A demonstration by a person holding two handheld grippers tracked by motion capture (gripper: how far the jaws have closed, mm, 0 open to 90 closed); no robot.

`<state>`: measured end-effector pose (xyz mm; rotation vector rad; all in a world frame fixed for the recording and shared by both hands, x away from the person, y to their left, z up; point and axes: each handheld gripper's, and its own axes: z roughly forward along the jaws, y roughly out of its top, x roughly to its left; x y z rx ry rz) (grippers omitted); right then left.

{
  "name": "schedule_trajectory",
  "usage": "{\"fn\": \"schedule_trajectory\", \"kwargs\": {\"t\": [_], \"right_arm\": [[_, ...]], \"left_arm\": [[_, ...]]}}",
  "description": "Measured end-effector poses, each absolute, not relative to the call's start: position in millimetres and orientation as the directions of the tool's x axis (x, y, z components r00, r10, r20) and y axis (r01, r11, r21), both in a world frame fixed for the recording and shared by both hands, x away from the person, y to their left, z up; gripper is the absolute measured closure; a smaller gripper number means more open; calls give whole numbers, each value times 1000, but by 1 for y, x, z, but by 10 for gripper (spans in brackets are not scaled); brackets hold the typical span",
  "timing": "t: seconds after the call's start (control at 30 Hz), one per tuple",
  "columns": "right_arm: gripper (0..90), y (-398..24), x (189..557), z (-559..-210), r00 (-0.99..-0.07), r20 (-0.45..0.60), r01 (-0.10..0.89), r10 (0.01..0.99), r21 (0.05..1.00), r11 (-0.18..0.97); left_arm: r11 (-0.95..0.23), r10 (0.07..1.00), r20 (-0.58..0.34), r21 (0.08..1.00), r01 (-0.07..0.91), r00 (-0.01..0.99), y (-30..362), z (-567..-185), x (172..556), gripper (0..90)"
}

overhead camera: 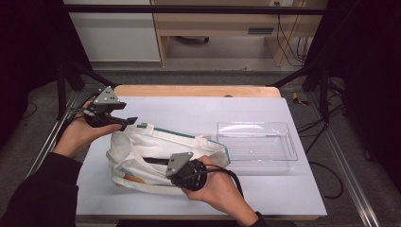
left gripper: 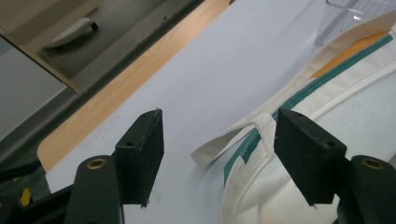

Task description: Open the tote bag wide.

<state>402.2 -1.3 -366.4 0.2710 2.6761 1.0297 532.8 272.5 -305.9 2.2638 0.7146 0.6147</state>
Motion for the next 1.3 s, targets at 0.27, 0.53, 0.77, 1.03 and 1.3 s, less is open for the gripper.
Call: {"fn": "schedule_trajectory", "kwargs": {"t": [0.27,0.53,0.77,1.03,1.3], "right_arm": [[863,-4,392,-379,-954,-162,71,252,696,715],[861,-7,389,-383,-959,-144,74,245,706,705],[857,-6,387,-385,-961,-135,80,242,702,708],[867,-6,387,-385,-963,-126,80,237,707,702],[877,-8,388,-384,-964,-120,83,237,712,697]], "left_arm": [[-677,587,183,645,355,788,257,-320,543,349],[-728,548,159,574,374,821,249,-332,552,439],[-755,531,144,528,389,835,246,-334,553,548],[-791,500,158,483,375,851,238,-338,555,702],[-823,465,155,440,361,872,233,-339,553,850]]}}
